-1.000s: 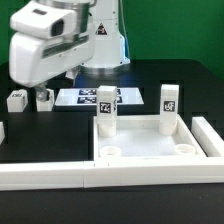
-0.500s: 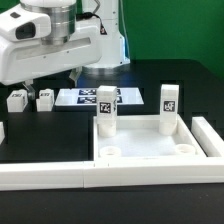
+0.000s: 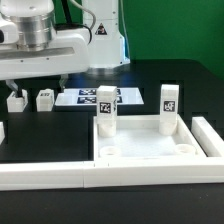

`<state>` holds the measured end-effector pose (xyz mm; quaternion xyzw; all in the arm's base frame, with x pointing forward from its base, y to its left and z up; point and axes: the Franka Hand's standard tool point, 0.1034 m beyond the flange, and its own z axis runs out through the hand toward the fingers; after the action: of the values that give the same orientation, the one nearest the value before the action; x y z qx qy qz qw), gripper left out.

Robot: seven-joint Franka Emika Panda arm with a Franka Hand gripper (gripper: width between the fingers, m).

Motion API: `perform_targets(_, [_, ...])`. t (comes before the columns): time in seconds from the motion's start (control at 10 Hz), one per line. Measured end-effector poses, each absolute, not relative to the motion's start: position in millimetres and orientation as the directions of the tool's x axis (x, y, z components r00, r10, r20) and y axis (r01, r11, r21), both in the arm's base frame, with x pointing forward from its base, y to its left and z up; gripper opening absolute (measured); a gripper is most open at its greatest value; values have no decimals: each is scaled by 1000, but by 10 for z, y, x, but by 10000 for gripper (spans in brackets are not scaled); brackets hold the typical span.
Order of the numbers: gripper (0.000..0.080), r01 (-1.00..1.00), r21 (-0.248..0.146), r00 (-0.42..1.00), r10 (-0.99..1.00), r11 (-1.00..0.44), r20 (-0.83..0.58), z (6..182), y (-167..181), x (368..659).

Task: Assemble square table

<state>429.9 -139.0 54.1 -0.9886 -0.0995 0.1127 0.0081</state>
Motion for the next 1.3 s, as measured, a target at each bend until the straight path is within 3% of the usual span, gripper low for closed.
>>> perform_targets(0.2, [649,203,-43,951,208,-978,-228,531,-1370,4291])
perform_targets(0.7, [649,60,-96,782,107,-994,-614,297,-1273,3896])
perform_targets(0.8, [649,64,-107,740,119,-992,-662,283,-1244,3926])
perform_targets(1.3, [649,62,-117,718,126,-991,-685,189,-1323,3876])
